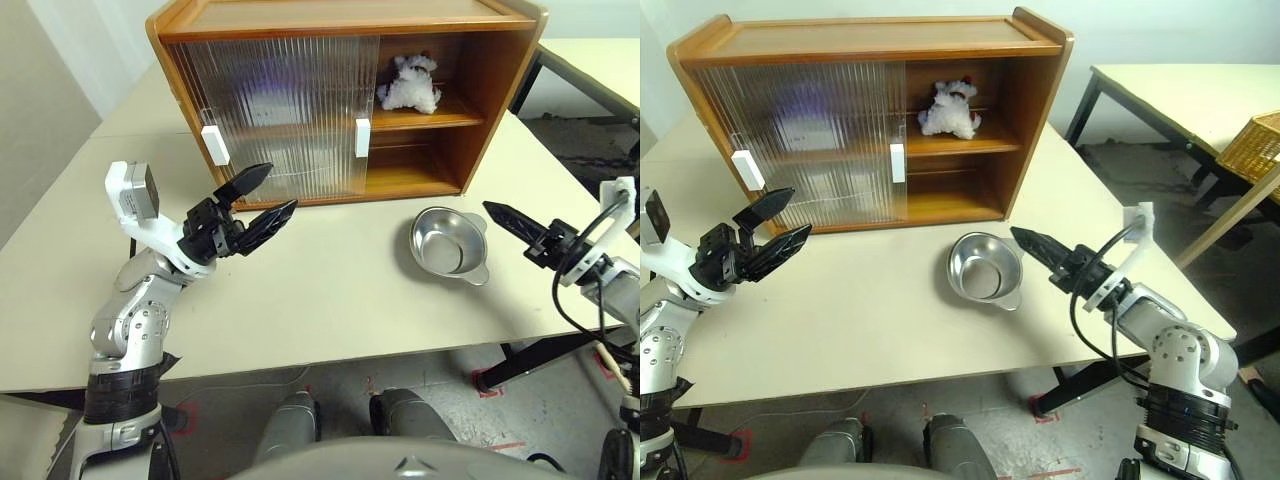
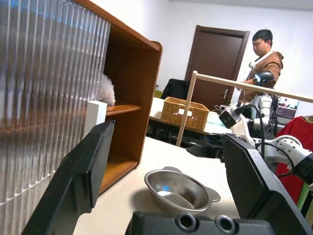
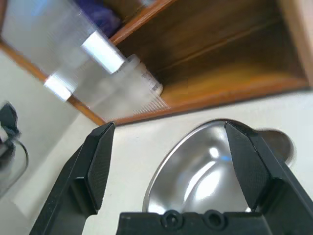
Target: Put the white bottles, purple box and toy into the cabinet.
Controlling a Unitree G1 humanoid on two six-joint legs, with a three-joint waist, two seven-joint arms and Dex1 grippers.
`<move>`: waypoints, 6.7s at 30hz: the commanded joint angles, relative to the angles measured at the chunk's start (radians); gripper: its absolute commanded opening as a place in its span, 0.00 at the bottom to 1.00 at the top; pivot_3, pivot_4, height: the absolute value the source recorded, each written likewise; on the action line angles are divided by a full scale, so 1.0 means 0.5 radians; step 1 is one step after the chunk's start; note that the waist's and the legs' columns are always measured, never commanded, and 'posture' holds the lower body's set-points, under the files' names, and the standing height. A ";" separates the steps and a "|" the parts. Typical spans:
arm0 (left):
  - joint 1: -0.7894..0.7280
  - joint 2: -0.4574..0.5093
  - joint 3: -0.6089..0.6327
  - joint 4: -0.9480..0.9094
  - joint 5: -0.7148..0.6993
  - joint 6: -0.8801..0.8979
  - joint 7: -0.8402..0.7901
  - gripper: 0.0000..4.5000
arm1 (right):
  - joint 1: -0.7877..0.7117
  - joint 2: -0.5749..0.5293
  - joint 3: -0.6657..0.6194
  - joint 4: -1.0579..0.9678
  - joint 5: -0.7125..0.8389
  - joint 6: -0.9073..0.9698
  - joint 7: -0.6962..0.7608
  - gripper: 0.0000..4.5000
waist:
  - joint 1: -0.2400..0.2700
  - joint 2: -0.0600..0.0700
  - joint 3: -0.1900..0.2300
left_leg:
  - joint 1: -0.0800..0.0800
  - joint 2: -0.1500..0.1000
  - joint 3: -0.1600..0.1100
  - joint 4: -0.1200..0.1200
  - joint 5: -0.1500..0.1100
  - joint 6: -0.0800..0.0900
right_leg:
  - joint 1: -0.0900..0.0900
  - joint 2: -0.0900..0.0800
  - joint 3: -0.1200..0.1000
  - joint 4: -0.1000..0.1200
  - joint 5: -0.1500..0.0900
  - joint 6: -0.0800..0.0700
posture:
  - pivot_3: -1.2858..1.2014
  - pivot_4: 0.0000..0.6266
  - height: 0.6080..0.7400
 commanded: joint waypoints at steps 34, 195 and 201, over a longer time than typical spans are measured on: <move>0.043 0.039 0.013 -0.027 -0.001 0.014 0.003 1.00 | 0.297 0.066 -0.204 0.347 0.532 1.061 -0.130 0.99 | 0.026 -0.001 0.001 | -0.007 -0.001 0.000 -0.002 -0.006 0.019 | -0.005 0.000 0.000 0.002 -0.025 0.005 | 0.50 0.13 1.00; 0.063 0.082 0.076 -0.130 -0.003 -0.015 0.107 1.00 | -0.951 1.235 1.183 0.460 -2.110 -1.448 -1.638 0.01 | 0.081 -0.003 -0.005 | -0.004 0.003 -0.008 0.003 0.001 0.011 | -0.026 0.004 -0.010 0.034 0.003 -0.040 | 0.53 0.08 1.00; 0.057 0.083 0.072 -0.121 -0.006 -0.011 0.102 1.00 | -0.901 1.215 1.069 0.308 -2.105 -1.318 -1.813 0.01 | 0.082 -0.003 -0.005 | -0.004 0.003 -0.008 0.003 -0.006 -0.005 | -0.027 0.004 -0.010 0.034 0.007 -0.036 | 0.52 0.09 1.00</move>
